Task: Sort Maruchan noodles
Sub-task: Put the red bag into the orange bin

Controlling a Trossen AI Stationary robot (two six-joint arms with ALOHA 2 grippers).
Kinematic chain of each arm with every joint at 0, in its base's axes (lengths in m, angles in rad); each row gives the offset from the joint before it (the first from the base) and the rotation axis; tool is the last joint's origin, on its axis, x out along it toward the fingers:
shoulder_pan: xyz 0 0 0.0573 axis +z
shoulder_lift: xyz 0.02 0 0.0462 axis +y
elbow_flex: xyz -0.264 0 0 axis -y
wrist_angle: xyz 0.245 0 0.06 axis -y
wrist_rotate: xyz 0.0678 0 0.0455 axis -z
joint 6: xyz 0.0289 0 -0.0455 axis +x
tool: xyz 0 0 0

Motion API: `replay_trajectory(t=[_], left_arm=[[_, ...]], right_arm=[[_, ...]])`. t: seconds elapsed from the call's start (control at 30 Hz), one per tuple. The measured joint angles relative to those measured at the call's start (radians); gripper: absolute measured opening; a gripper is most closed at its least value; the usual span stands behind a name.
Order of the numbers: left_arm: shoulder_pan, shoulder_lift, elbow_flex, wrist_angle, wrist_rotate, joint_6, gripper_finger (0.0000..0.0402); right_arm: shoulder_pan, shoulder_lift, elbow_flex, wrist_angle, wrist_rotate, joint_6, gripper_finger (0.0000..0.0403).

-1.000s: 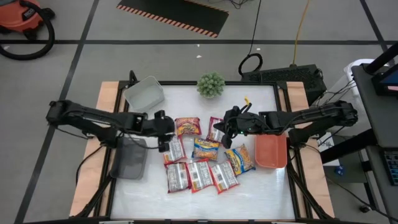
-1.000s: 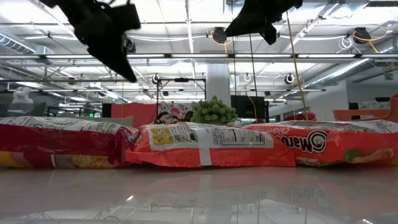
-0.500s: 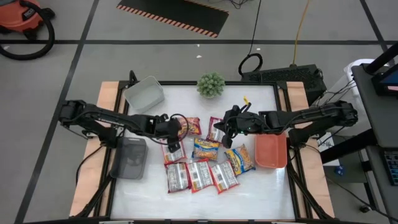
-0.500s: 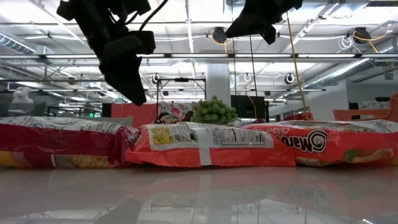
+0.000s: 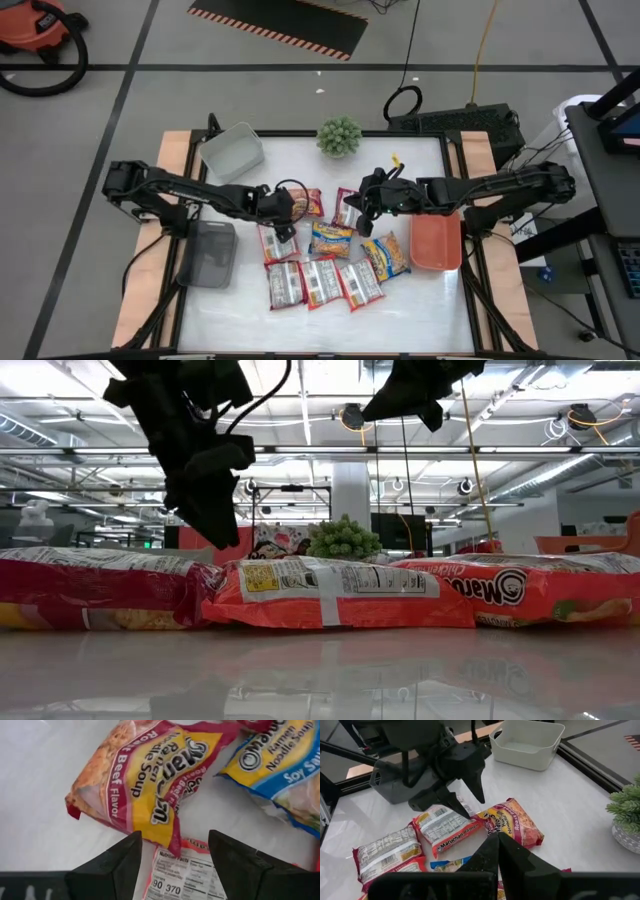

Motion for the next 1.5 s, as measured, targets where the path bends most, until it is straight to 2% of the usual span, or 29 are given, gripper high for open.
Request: replay_trajectory(t=[0.47, 1.17, 1.4, 1.5], left_arm=[[0.032, 0.007, 0.005, -0.046, -0.026, -0.003, 0.0234], [0.041, 0.009, 0.002, -0.033, 0.018, -0.033, 0.0234], [0.044, 0.107, -0.001, -0.014, 0.029, -0.024, 0.0234], [0.058, 0.157, 0.002, 0.042, 0.032, 0.004, 0.0234]], right_arm=[[-0.034, 0.000, 0.000, 0.000, 0.002, 0.000, 0.0000], [-0.034, 0.000, 0.000, 0.000, 0.002, 0.001, 0.0000], [-0.034, 0.000, 0.000, 0.000, 0.002, 0.001, 0.0000], [-0.034, 0.000, 0.000, 0.000, 0.002, 0.001, 0.0000]])
